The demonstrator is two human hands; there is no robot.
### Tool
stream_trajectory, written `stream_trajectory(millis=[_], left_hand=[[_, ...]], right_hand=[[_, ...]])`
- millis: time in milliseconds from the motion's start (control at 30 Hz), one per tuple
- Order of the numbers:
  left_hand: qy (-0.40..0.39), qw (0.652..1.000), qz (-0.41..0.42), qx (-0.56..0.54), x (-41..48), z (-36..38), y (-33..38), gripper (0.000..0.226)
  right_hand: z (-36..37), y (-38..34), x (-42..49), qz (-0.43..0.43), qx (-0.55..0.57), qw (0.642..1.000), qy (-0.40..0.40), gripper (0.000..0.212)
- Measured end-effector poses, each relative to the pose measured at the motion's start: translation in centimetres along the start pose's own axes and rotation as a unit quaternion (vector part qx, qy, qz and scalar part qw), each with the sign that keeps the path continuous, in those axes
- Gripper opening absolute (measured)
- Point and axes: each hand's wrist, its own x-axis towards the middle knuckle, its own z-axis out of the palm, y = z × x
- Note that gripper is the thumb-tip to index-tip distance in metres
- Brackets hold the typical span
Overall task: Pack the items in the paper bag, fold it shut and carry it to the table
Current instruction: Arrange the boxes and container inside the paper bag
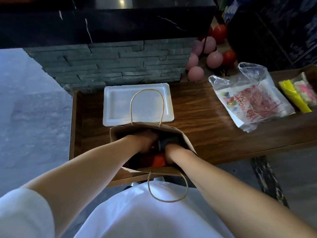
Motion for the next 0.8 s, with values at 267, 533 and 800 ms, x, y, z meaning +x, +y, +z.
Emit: stream_trajectory(millis=[267, 533, 800], left_hand=[[0.087, 0.992, 0.079, 0.056, -2.8, -1.8, -1.1, 0.021], [0.145, 0.988, 0.052, -0.003, -5.6, -2.5, -2.5, 0.033], [0.183, 0.98, 0.066, -0.042, -6.4, -2.0, -3.6, 0.038]], right_hand=[[-1.4, 0.3, -1.1, -0.089, 0.12, 0.985, 0.085, 0.039], [-0.9, -0.6, -0.8, -0.166, 0.109, 0.973, 0.12, 0.06], [-1.5, -1.6, -0.2, -0.215, 0.119, 0.955, 0.165, 0.043]])
